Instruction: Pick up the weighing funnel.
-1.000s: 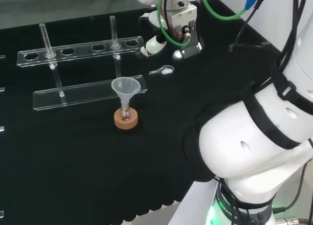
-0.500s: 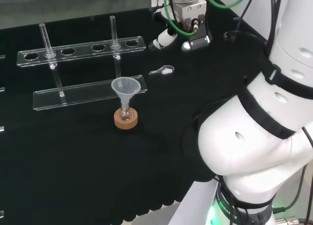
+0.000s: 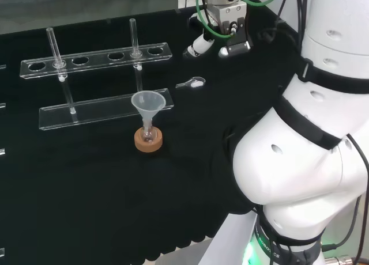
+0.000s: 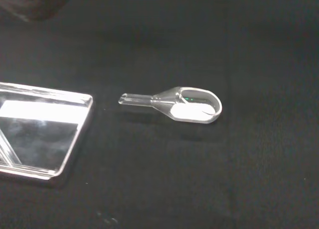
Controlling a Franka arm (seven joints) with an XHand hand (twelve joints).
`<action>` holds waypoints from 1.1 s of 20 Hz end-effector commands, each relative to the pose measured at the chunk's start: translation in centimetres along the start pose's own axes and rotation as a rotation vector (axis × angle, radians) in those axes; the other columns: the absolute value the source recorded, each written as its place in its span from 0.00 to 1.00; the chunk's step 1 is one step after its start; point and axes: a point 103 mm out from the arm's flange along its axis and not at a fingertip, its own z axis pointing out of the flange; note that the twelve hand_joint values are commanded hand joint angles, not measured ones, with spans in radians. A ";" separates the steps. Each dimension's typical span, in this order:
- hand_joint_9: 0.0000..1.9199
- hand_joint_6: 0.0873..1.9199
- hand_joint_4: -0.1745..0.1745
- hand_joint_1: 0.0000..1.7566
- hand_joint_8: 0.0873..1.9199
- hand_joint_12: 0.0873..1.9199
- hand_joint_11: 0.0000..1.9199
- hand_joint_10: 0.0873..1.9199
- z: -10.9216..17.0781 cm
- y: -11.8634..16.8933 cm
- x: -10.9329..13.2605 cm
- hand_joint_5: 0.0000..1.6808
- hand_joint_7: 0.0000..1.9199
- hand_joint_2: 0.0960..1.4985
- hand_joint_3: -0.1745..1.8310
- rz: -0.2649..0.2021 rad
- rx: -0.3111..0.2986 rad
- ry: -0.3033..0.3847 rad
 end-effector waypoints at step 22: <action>0.36 0.00 0.40 0.50 0.31 0.67 0.20 0.24 9.4 5.6 -2.9 0.36 0.23 0.39 0.27 0.006 0.160 -0.057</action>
